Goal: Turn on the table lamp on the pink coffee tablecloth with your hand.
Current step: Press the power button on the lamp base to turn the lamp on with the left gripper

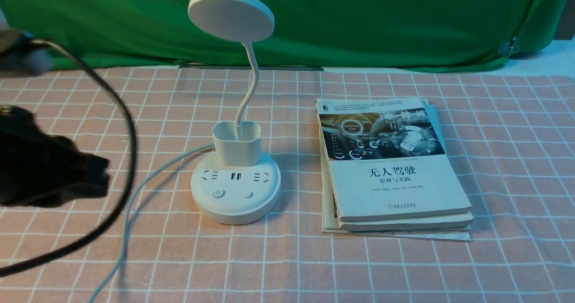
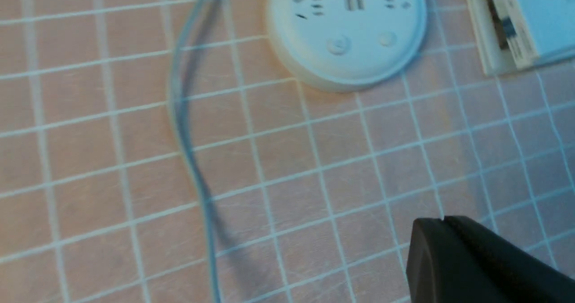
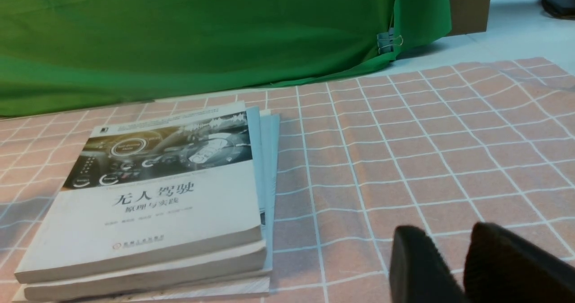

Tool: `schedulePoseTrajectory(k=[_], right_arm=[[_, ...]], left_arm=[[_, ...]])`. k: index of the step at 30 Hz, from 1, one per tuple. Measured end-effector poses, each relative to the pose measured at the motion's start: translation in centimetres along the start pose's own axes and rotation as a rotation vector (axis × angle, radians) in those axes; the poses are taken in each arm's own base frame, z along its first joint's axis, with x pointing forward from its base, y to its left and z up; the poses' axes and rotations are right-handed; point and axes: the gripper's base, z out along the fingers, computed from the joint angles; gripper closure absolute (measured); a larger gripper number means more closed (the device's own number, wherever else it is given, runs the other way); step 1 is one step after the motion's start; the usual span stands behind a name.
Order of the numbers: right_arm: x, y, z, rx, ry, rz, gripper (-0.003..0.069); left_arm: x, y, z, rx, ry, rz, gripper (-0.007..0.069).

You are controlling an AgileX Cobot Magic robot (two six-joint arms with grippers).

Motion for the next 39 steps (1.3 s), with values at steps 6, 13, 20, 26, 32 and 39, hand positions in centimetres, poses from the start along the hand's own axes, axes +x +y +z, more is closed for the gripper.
schedulePoseTrajectory(k=[6,13,20,26,32,39], right_arm=[[0.0,0.0,0.0,0.000,0.000,0.000,0.0431],[0.0,0.0,0.0,0.000,0.000,0.000,0.0431],[0.0,0.0,0.0,0.000,0.000,0.000,0.0431],[0.0,0.0,0.0,0.000,-0.001,0.000,0.0431],[0.0,0.0,0.0,0.000,-0.001,0.000,0.0431],[0.0,0.0,0.0,0.000,-0.001,0.000,0.0431]], left_arm=[[-1.9,-3.2,7.0,-0.061,0.175,0.167,0.0603],[-4.7,-5.4,14.0,-0.055,0.203,0.212,0.0603],[-6.2,-5.3,18.9,-0.070,0.204,0.203,0.0603],[-5.5,-4.6,21.7,-0.106,0.259,0.218,0.0603],[-5.9,-4.3,22.3,-0.140,0.212,0.202,0.0603],[-5.9,-4.3,22.9,-0.139,0.201,0.197,0.0603]])
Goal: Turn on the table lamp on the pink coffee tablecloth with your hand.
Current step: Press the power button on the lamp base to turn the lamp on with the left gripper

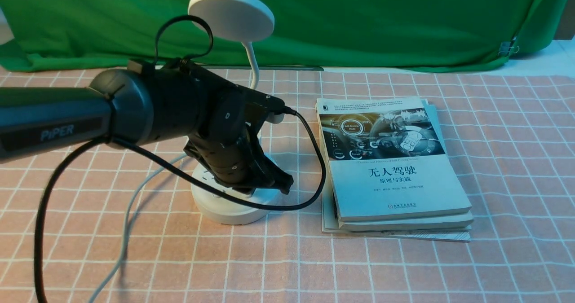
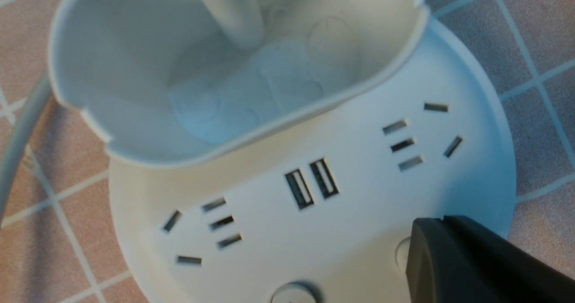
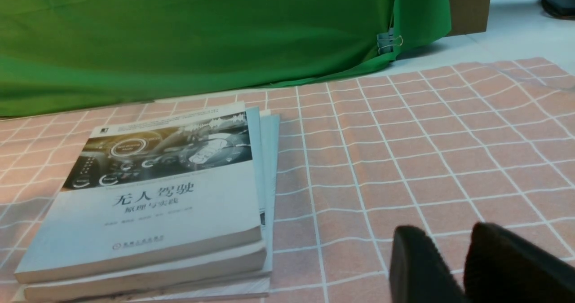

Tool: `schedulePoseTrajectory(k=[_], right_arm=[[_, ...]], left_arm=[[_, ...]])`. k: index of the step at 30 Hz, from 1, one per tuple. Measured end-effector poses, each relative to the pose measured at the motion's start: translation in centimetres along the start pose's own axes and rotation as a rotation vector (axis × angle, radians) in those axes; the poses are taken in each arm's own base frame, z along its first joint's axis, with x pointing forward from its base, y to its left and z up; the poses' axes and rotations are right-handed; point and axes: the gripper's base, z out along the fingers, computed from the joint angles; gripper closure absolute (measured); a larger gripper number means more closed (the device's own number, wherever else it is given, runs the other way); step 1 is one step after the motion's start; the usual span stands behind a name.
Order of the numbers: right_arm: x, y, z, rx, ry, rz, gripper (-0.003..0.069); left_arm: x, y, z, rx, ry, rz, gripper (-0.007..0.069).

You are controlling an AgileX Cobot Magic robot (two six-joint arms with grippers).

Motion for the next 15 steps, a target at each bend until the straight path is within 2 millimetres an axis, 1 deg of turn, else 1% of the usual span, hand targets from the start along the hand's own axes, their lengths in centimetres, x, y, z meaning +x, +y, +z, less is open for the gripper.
schedulePoseTrajectory(k=[15], right_arm=[[0.0,0.0,0.0,0.000,0.001,0.000,0.0431]], left_arm=[[0.2,0.0,1.4,-0.006,0.062,0.000,0.0603]])
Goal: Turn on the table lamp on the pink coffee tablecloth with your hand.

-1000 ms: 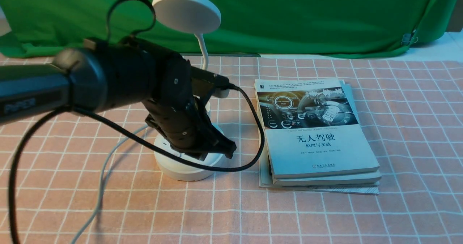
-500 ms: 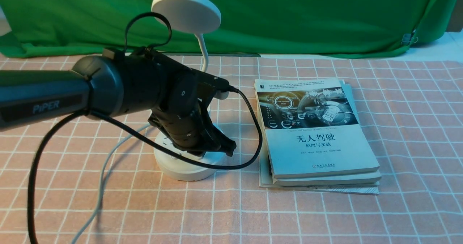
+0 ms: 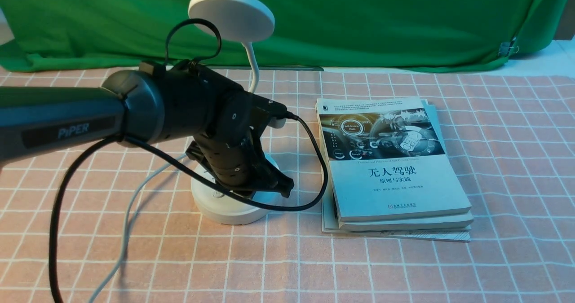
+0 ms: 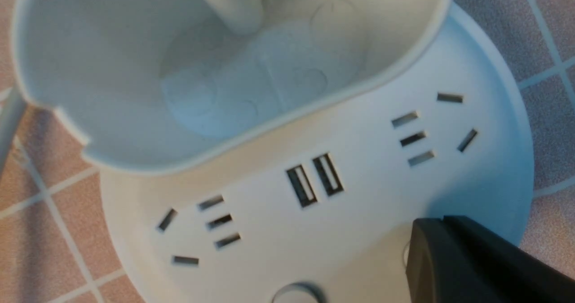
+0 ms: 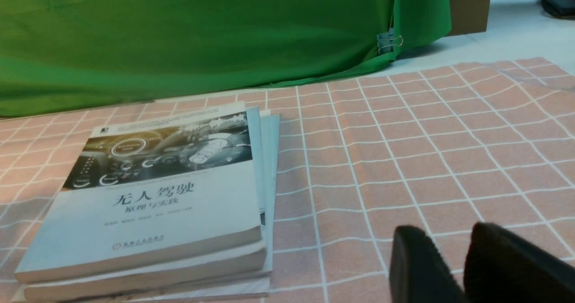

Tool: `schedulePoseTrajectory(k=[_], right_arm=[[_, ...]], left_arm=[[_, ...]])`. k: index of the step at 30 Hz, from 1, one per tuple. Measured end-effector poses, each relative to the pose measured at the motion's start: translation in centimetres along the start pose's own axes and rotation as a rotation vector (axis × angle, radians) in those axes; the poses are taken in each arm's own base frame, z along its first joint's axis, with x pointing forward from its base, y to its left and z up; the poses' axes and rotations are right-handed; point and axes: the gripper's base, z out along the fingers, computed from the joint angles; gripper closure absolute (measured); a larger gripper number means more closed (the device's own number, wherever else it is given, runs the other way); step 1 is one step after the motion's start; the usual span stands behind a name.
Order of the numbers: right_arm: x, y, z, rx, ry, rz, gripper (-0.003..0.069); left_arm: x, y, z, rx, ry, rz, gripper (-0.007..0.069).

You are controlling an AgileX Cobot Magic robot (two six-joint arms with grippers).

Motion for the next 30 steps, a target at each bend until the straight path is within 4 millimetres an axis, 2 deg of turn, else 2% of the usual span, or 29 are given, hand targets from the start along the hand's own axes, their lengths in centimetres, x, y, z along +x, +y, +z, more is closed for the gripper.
schedulePoseTrajectory(k=[3,8,11,14,16,17,19,23,24,26,30], right_arm=[[0.0,0.0,0.0,0.000,0.000,0.000,0.0431],[0.0,0.0,0.0,0.000,0.000,0.000,0.0431],[0.0,0.0,0.0,0.000,0.000,0.000,0.0431],[0.0,0.0,0.0,0.000,-0.001,0.000,0.0431],[0.0,0.0,0.0,0.000,-0.001,0.000,0.0431],[0.0,0.0,0.0,0.000,-0.001,0.000,0.0431],[0.0,0.0,0.0,0.000,-0.001,0.000,0.0431],[0.0,0.0,0.0,0.000,-0.001,0.000,0.0431],[0.0,0.0,0.0,0.000,-0.001,0.000,0.0431],[0.0,0.0,0.0,0.000,-0.001,0.000,0.0431],[0.0,0.0,0.0,0.000,-0.001,0.000,0.0431]], left_arm=[[0.0,0.0,0.1,0.002,0.004,-0.003,0.0603],[0.1,-0.1,-1.4,0.018,-0.025,-0.019,0.0603],[0.1,-0.1,-3.9,0.026,-0.069,-0.025,0.0603],[0.2,0.0,-8.7,0.043,-0.188,-0.038,0.0603],[0.8,0.1,-10.5,0.047,-0.224,-0.043,0.0603],[1.7,0.2,-11.6,0.049,-0.236,-0.052,0.0603],[2.4,0.3,-12.1,0.050,-0.241,-0.057,0.0603],[6.8,0.7,-14.7,0.058,-0.273,-0.091,0.0603],[7.0,0.7,-14.5,0.058,-0.267,-0.093,0.0603],[9.6,0.9,-17.0,0.075,-0.353,-0.130,0.0603],[13.2,1.3,-20.0,0.095,-0.477,-0.143,0.0603]])
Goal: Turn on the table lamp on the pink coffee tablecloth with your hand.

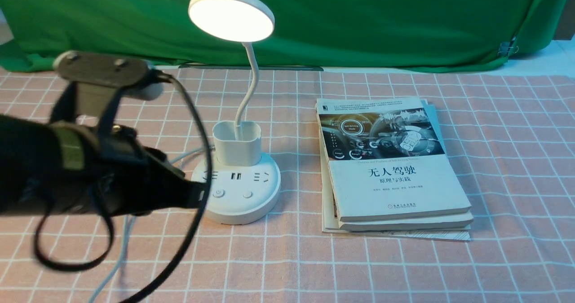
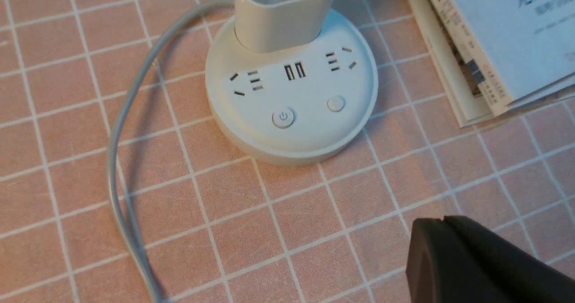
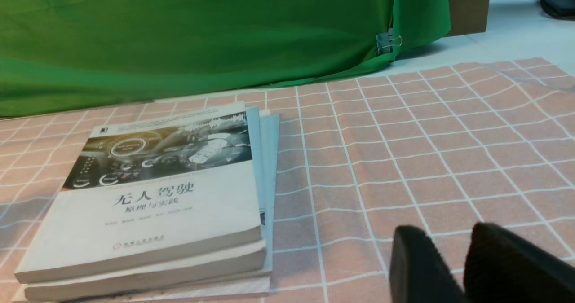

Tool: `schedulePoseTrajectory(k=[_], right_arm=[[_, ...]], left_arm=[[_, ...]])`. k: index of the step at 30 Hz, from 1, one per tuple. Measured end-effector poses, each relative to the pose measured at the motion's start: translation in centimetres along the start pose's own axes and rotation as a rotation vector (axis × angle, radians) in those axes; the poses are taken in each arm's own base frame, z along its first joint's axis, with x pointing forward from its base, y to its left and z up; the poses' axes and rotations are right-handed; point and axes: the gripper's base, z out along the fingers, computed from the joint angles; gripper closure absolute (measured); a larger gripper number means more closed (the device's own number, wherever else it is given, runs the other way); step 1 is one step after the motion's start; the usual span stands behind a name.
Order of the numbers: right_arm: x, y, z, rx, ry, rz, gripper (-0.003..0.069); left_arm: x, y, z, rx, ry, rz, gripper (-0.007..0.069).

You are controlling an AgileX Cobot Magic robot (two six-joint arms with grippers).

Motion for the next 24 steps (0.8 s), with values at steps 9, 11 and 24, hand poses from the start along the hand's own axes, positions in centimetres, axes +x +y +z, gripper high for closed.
schedulePoseTrajectory(k=[9,11,24], right_arm=[[0.0,0.0,0.0,0.000,0.001,0.000,0.0431],[0.0,0.0,0.0,0.000,0.001,0.000,0.0431],[0.0,0.0,0.0,0.000,0.001,0.000,0.0431]], left_arm=[[2.0,0.4,-6.8,0.052,-0.231,-0.010,0.0603],[2.2,0.5,-8.0,0.065,-0.289,-0.010,0.0603],[3.6,1.9,-9.3,-0.049,-0.468,0.132,0.0603]])
